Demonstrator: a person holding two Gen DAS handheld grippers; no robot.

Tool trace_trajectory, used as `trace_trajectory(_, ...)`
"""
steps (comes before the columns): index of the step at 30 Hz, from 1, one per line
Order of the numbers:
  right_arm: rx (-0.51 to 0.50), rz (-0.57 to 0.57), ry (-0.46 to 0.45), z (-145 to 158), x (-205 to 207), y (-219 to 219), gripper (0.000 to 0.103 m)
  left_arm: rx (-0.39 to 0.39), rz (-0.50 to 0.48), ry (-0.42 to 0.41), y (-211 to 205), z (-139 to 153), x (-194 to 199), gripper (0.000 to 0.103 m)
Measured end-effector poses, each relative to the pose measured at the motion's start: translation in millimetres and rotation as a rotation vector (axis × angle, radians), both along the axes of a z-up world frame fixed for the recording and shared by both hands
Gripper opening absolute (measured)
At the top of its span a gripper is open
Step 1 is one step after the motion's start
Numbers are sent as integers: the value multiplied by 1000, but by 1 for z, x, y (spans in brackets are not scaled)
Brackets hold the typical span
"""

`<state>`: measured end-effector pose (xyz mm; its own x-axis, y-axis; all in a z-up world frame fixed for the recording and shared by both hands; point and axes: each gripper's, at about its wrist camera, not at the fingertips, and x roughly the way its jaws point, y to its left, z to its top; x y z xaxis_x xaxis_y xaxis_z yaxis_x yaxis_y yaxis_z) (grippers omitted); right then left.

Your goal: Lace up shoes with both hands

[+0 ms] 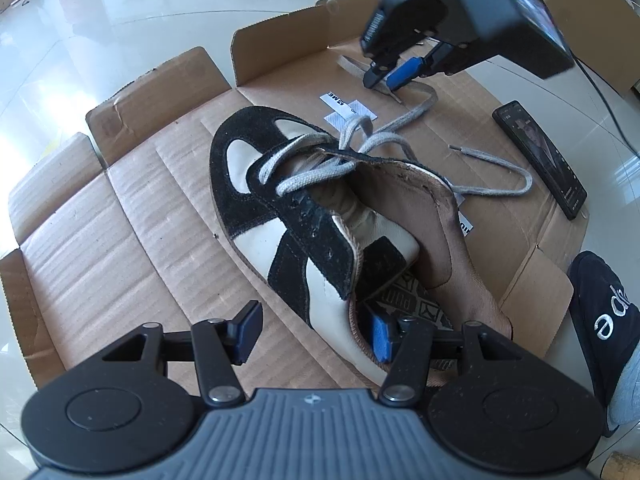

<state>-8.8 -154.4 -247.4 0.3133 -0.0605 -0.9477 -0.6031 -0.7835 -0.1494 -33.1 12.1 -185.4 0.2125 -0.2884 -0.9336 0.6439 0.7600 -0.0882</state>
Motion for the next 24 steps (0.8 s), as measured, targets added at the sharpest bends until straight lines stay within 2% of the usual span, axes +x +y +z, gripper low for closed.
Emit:
trace_trajectory(1,1,-53,10,1,4,4,18,-1,1,0,0,0,0,56)
trace_trajectory(2,14,-187,43,3,15,13,8,-2,1,1,1,0,0,56)
trace_trajectory(3,36,-317,76,6,27,18,8,-4,2,2,1,0,0,56)
trace_trajectory(5,113,-722,163,14,67,28,6,-7,6,4,2,-1,0,56)
trace_trajectory(10,289,-1367,309,20,127,11,3,-12,13,8,4,-1,0,56)
trace_trajectory(11,327,-1444,324,21,132,6,3,-12,13,9,4,-1,0,56)
trace_trajectory(14,411,-1548,338,21,134,-2,4,-12,13,10,4,-1,0,57)
trace_trajectory(16,463,-1568,339,21,128,-7,6,-12,14,10,4,-1,1,57)
trace_trajectory(17,489,-1562,341,21,124,-9,10,-12,14,11,4,-2,1,57)
trace_trajectory(19,538,-1541,347,21,114,-11,23,-11,15,11,4,-2,1,57)
trace_trajectory(20,557,-1512,353,21,110,-9,33,-11,15,11,4,-2,1,57)
trace_trajectory(21,576,-1485,359,20,107,-8,38,-10,14,11,4,-1,1,57)
trace_trajectory(22,583,-1467,356,19,106,-9,38,-9,14,10,4,-2,1,58)
trace_trajectory(23,592,-1444,343,19,104,-9,34,-7,13,10,4,-2,1,58)
trace_trajectory(24,600,-1424,330,18,101,-8,23,-6,13,10,3,-2,1,58)
